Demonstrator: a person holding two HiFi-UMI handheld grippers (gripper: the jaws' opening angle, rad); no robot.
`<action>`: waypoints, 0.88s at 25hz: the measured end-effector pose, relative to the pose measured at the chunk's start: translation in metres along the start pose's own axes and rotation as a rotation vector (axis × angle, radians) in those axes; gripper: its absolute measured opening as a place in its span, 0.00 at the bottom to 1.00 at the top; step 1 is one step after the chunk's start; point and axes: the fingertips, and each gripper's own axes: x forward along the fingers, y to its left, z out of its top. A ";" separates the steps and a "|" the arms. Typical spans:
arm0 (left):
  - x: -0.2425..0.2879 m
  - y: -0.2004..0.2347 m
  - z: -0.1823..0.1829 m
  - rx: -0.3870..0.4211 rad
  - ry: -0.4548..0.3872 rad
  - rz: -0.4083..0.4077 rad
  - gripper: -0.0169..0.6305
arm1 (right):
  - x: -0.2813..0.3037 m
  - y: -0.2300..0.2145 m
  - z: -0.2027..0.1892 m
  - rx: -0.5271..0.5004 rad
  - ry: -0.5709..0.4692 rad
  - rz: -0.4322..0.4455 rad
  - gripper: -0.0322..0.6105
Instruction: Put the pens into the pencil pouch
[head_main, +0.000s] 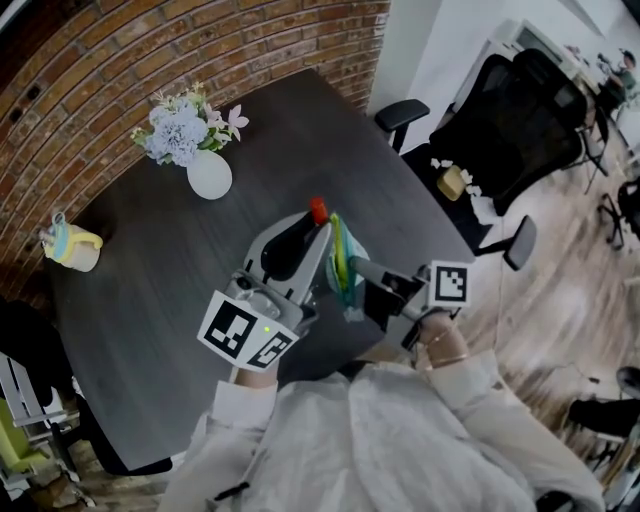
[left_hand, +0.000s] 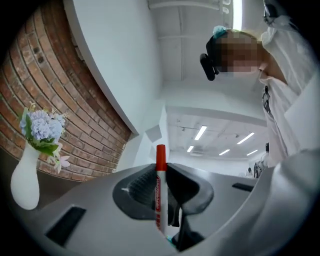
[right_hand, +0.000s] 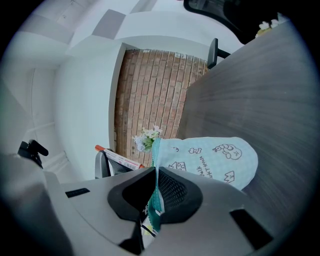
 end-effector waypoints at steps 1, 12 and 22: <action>0.001 -0.001 0.001 -0.018 -0.017 0.004 0.13 | 0.000 0.000 0.000 0.002 -0.002 0.007 0.08; 0.003 0.007 -0.033 -0.126 -0.018 0.051 0.13 | 0.000 -0.001 0.001 0.009 -0.006 0.012 0.08; -0.003 0.007 -0.062 -0.128 0.080 0.051 0.13 | -0.003 -0.002 0.002 0.007 -0.007 0.016 0.08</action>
